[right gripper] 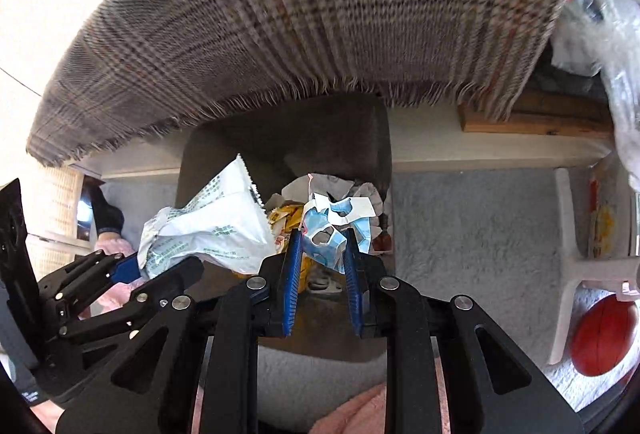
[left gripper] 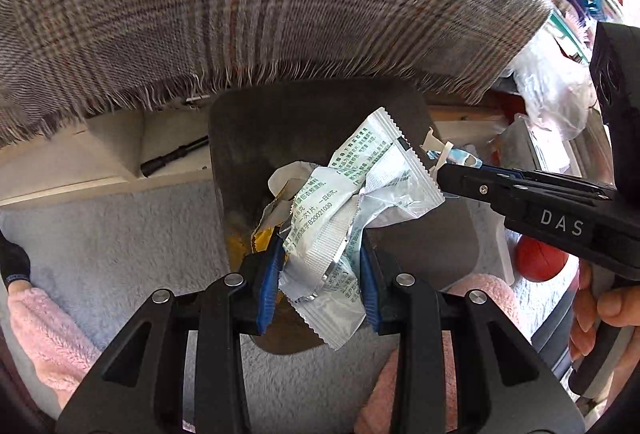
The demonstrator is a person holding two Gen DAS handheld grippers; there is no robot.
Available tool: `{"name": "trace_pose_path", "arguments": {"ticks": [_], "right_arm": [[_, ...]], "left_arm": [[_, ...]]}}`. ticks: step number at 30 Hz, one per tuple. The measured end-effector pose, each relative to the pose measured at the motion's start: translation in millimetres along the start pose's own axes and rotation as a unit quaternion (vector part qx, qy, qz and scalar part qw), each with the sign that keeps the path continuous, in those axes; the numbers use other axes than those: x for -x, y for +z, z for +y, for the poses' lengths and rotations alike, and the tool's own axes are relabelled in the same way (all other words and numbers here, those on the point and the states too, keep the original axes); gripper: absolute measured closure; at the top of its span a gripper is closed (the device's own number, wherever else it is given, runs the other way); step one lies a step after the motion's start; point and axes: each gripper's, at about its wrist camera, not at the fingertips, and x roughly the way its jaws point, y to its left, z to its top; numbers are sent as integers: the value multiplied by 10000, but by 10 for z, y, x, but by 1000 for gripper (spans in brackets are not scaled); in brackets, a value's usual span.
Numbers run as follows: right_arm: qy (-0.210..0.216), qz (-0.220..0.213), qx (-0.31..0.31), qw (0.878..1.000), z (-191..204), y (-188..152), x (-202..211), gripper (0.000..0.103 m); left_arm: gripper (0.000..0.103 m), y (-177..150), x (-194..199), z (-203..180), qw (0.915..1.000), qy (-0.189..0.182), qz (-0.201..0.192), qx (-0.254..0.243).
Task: Collect trash
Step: 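Carry both items over the bin and open both grippers to drop them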
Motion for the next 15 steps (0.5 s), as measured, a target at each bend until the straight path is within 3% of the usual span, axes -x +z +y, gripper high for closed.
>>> {"name": "trace_pose_path", "arguments": {"ticks": [6, 7, 8, 9, 10, 11, 12, 14, 15], "right_arm": [[83, 108, -145, 9998, -7, 53, -135, 78], [80, 123, -154, 9998, -2, 57, -156, 78], [50, 140, -154, 9998, 1, 60, -176, 75], [19, 149, -159, 9998, -3, 59, -187, 70], [14, 147, -174, 9997, -22, 60, -178, 64], [40, 132, -218, 9997, -35, 56, -171, 45], [74, 70, -274, 9996, -44, 52, -162, 33], [112, -81, -369, 9992, -70, 45, -88, 30], [146, -131, -409, 9990, -81, 48, -35, 24]], "left_arm": [[69, 43, -109, 31, 9999, -41, 123, 28], [67, 49, -124, 44, 9999, -42, 150, 47], [59, 57, -139, 57, 9998, -45, 186, 65], [49, 63, -145, 71, 9998, -48, 199, 88], [46, 71, -143, 79, 9997, -42, 195, 103], [42, 72, -137, 87, 9998, -36, 189, 110], [37, 73, -126, 91, 9998, -44, 179, 115], [27, 83, -71, 90, 9998, -5, 134, 114], [24, 84, -32, 82, 9999, 34, 87, 95]]}}
